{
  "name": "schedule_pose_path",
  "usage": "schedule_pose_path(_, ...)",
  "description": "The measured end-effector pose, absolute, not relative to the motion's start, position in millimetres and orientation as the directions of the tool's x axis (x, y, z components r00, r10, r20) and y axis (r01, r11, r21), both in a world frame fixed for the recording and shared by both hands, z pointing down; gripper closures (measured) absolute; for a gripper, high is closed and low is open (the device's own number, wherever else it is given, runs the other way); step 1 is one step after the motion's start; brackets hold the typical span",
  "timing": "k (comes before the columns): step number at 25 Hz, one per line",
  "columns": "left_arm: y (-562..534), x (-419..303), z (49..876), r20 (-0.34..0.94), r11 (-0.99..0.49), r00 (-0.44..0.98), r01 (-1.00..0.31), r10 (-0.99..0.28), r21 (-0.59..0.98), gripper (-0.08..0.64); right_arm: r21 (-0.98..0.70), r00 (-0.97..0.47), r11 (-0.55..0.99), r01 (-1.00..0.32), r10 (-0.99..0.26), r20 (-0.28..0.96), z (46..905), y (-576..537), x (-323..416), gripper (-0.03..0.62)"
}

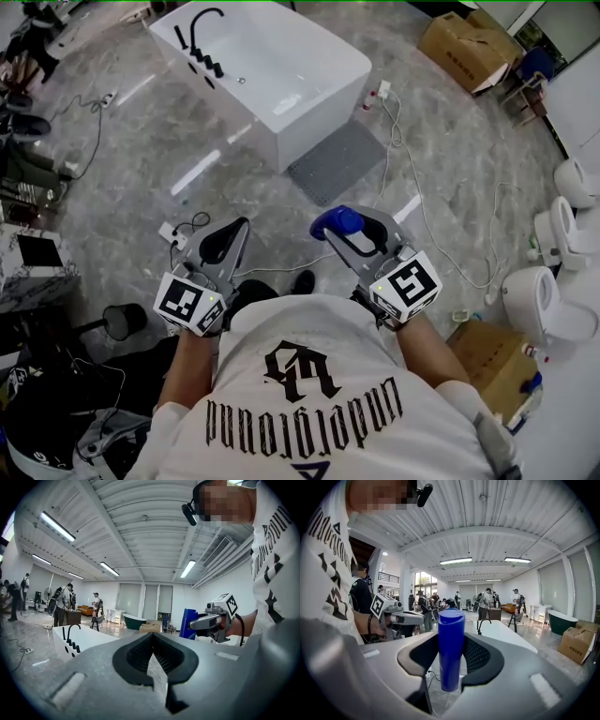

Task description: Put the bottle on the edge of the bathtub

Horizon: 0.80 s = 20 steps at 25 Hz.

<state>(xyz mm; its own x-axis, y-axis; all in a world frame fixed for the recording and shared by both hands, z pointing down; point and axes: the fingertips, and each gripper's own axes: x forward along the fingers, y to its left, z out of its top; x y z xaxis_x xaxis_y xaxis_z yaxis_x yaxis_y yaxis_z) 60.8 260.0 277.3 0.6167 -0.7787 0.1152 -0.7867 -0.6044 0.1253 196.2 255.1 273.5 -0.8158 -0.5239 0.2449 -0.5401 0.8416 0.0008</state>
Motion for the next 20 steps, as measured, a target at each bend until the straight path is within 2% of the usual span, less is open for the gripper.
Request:
schedule_pose_path(12,167.2,79.6,290.5,0.15,-0.632,0.644,-0.765,-0.75,0.122,0.552,-0.036,-0.783,0.799,-0.6,-0.576,0.235,281.7,168.0,230.8,0.436)
schedule_pose_path(20,90.6,57.7,296.0,0.151,-0.652,0.666,-0.746,-0.73,0.135,0.552,-0.055,-0.768,0.785,-0.617,-0.587,0.255,290.9,100.3,204.9,0.436)
